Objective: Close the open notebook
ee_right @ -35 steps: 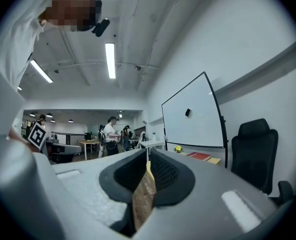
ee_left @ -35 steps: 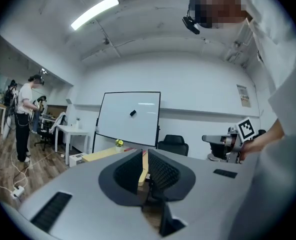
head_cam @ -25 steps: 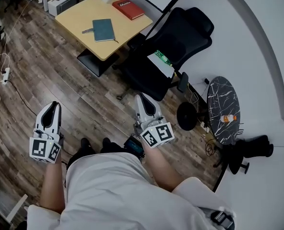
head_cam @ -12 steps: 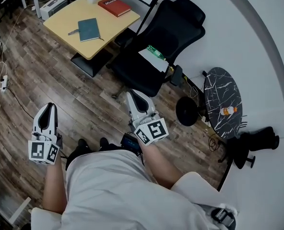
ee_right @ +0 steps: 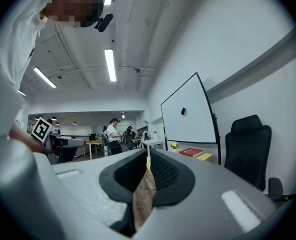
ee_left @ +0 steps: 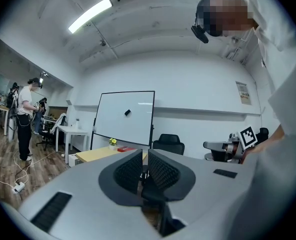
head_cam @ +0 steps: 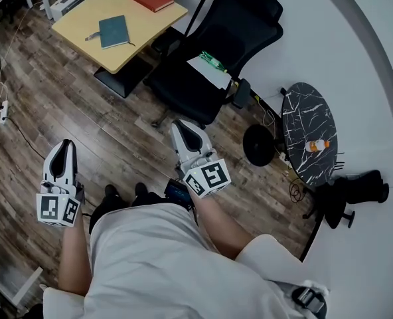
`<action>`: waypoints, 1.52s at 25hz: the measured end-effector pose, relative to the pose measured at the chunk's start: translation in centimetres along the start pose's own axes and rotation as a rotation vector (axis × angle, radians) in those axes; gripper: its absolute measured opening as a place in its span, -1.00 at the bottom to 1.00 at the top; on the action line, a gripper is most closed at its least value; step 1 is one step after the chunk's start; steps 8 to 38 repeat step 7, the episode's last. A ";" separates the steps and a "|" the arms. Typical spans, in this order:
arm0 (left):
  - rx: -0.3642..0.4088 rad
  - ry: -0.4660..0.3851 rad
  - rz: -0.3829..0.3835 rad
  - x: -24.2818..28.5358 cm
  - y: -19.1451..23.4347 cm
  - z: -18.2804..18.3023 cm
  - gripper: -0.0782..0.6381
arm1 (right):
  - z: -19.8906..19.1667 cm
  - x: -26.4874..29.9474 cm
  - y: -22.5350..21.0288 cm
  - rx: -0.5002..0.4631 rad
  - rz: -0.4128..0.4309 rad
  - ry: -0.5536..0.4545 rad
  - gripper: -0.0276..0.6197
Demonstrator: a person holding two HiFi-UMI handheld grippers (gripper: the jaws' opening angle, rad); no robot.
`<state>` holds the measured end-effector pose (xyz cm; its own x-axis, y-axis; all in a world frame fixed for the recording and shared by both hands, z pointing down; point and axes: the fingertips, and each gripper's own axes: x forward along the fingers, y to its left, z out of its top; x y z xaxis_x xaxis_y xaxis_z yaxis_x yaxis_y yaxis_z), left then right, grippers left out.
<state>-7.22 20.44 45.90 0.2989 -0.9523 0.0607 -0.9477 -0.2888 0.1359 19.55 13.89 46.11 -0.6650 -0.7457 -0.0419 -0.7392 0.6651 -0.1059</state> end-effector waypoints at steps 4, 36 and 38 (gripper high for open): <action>-0.003 0.002 0.004 -0.1 -0.8 -0.5 -0.67 | -0.4 -0.8 -0.2 -0.011 0.003 0.003 -0.84; -0.007 0.001 0.006 -0.2 -1.6 -1.0 -0.67 | -0.6 -1.4 -0.7 -0.006 0.007 0.002 -0.84; -0.007 0.001 0.006 -0.2 -1.6 -1.0 -0.67 | -0.6 -1.4 -0.7 -0.006 0.007 0.002 -0.84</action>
